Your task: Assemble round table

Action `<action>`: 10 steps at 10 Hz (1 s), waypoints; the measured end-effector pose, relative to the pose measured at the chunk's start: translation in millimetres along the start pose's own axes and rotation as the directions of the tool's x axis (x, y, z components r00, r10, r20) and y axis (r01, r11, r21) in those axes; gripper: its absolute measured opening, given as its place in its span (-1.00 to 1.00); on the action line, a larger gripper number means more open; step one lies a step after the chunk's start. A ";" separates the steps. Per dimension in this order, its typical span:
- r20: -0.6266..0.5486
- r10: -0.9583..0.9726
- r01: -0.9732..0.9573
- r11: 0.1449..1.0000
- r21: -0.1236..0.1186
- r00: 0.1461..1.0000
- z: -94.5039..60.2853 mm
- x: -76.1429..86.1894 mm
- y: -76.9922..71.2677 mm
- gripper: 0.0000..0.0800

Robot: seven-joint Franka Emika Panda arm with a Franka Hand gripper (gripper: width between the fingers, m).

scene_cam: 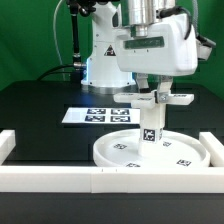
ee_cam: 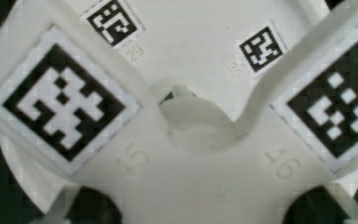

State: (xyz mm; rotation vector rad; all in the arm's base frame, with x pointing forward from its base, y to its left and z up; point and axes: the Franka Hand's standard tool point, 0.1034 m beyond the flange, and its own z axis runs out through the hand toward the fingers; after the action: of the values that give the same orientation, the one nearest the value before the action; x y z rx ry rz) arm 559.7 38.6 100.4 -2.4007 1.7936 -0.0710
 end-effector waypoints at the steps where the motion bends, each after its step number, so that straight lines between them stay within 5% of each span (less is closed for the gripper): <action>1: 0.021 0.116 -0.116 0.993 0.014 0.993 0.3 0.6 0.0 0.11; 5: 0.073 0.549 -0.552 0.833 0.036 0.833 0.3 -1.0 0.5 0.11; 7: 0.098 0.712 -0.716 0.698 0.021 0.696 -0.2 -0.9 3.6 0.11; 10: 0.103 0.726 -0.731 0.682 0.016 0.680 -1.0 -1.1 3.3 0.13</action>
Offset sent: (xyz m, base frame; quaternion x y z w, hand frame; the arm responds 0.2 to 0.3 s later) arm -0.0117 0.0058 -0.0193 0.0211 -0.0317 0.3813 0.9236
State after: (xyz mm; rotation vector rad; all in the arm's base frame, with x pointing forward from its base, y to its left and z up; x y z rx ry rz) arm 556.2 38.7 101.0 -1.4389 2.5091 0.0747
